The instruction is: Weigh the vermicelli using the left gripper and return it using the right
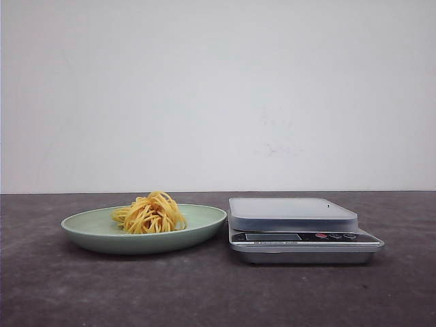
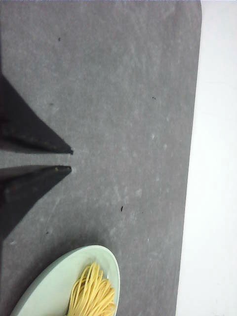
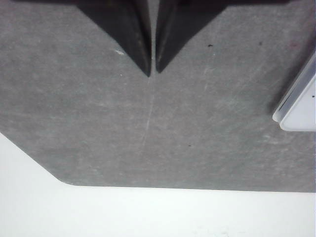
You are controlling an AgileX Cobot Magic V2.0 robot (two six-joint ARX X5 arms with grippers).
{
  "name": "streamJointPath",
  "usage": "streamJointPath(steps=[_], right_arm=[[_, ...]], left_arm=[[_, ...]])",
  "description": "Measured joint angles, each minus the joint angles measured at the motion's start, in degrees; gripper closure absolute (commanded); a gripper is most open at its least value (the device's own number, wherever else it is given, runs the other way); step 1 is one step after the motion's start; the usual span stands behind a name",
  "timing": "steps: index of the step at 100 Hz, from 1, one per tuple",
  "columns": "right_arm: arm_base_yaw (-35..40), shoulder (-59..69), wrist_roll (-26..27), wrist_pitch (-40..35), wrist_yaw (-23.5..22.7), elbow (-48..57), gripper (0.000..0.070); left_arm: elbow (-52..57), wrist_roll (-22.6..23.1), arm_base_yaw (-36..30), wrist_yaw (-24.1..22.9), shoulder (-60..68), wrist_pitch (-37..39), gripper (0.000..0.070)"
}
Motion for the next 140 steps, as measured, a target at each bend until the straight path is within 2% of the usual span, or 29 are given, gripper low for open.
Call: streamJointPath(steps=[108, 121, 140], right_arm=[[0.0, 0.0, 0.02, 0.02, 0.0, 0.0, 0.0694], [0.0, 0.0, 0.09, 0.04, -0.04, 0.0, 0.0694], [0.0, 0.0, 0.15, 0.22, -1.68, 0.0, 0.0694]], left_arm=[[-0.02, 0.0, 0.0, 0.0, 0.0, 0.02, 0.0692], [-0.42, -0.22, 0.04, -2.6, 0.0, 1.44, 0.0692], [-0.42, -1.29, 0.09, -2.89, 0.0, 3.21, 0.0692]])
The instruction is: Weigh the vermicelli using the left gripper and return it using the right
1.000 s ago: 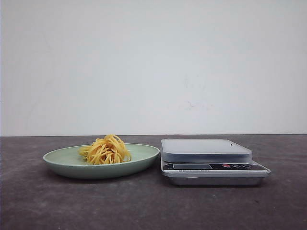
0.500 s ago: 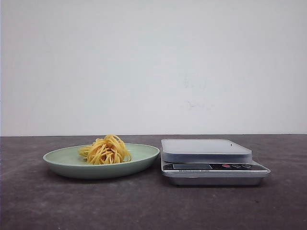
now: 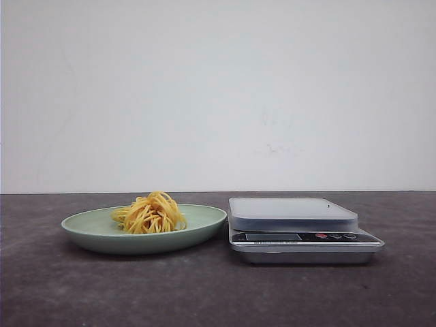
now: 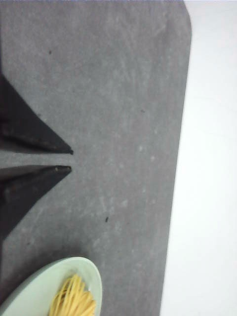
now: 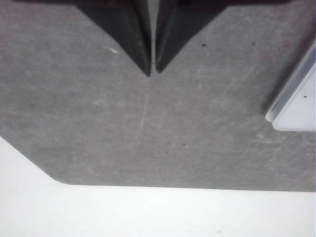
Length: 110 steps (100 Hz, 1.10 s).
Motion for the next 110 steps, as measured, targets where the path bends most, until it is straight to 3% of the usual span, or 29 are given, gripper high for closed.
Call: streamJointPath(steps=[38, 58, 80, 96, 110], right_arm=[[0.0, 0.0, 2.12, 0.2, -4.79, 0.0, 0.0695], [0.0, 0.0, 9.16, 4.39, -4.11, 0.68, 0.0695], [0.02, 0.09, 14.56, 2.03, -6.88, 12.46, 0.0696], [0.02, 4.0, 14.99, -5.31, -7.13, 23.12, 0.0696], [0.02, 9.31, 14.93, -10.12, -11.13, 28.74, 0.0696]], left_arm=[[0.0, -0.28, 0.0, -0.09, 0.0, -0.57, 0.069], [0.0, -2.97, 0.0, -0.57, 0.02, -0.48, 0.069], [3.5, -9.57, -0.28, 1.09, 0.11, -0.55, 0.069], [12.26, -11.23, -0.28, 1.2, 2.51, -0.04, 0.069], [21.64, -11.41, -0.28, 3.37, 9.81, -2.27, 0.069]])
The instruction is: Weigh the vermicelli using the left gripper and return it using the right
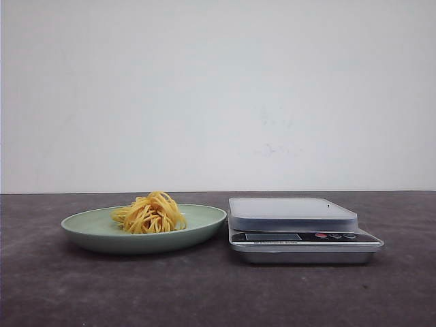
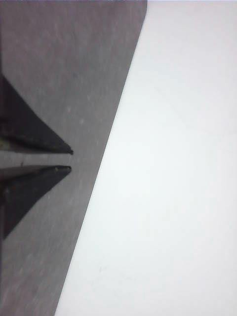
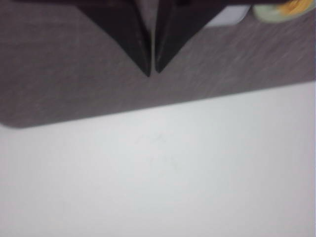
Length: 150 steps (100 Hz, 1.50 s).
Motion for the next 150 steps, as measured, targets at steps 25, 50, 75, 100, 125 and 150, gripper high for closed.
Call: streamJointPath(steps=[25, 50, 75, 100, 125, 150], right_arm=[[0.0, 6.54, -4.04, -6.21, -3.28, 9.27, 0.0671], [0.0, 8.7, -6.84, -9.81, -7.8, 13.05, 0.0155], [0.0, 8.94, -8.11, -13.55, -8.9, 14.82, 0.0155], [0.0, 8.94, -8.17, -14.43, -9.33, 14.82, 0.0155], [0.04, 9.97, -8.15, -14.49, -10.64, 14.82, 0.0155], [0.04, 11.28, -8.11, -15.65, -10.69, 14.82, 0.0155]], left_arm=[[17.7, 3.91, 0.02, 5.22, 15.98, -7.8, 0.062], [22.51, 4.28, 0.0, 14.62, 22.95, -10.58, 0.0146], [22.51, 0.74, -1.46, 21.2, 26.53, -12.26, 0.0185], [25.09, -4.04, -6.97, 21.4, 38.53, -11.06, 0.024], [30.23, -6.23, -13.84, 21.35, 57.05, -10.97, 0.024], [36.22, -6.99, -18.56, 20.26, 72.41, -11.54, 0.0241]])
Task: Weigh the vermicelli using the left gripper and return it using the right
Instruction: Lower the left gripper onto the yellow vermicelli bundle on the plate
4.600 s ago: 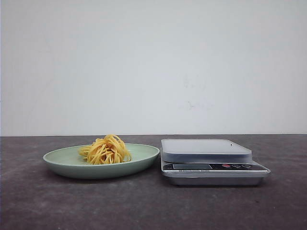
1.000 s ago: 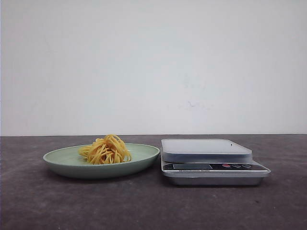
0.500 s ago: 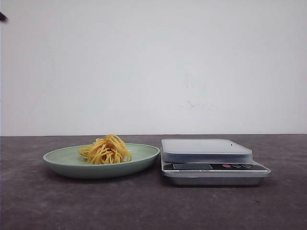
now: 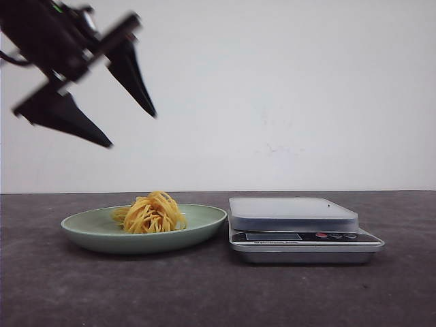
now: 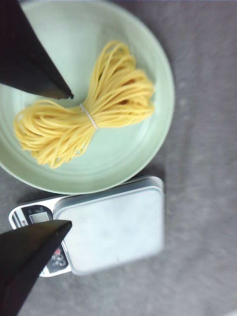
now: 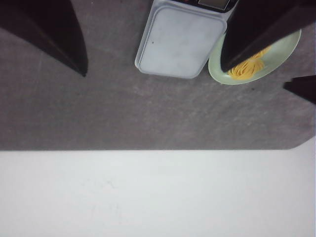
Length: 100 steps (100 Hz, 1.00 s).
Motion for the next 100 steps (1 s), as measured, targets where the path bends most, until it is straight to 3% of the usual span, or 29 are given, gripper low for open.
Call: streamJointPath(steps=[32, 65, 80, 96, 100], right_arm=[[0.0, 0.44, -0.02, -0.22, -0.07, 0.02, 0.0156], [0.0, 0.44, -0.04, -0.26, -0.09, 0.0, 0.0156], [0.0, 0.44, -0.04, -0.26, -0.09, 0.0, 0.0156], [0.0, 0.44, -0.04, -0.26, -0.07, 0.0, 0.016], [0.0, 0.44, -0.04, -0.26, -0.07, 0.02, 0.0162]], left_arm=[[8.02, -0.04, -2.12, -3.58, 14.29, -5.35, 0.0243], [10.1, -0.04, -2.43, -5.79, 19.98, -6.82, 0.0248], [10.1, -0.04, -2.91, -5.84, 20.87, -6.62, 0.0416], [10.12, 0.15, -3.3, -5.81, 20.92, -6.45, 0.0691], [10.12, 0.35, -3.32, -5.92, 20.98, -6.43, 0.0697]])
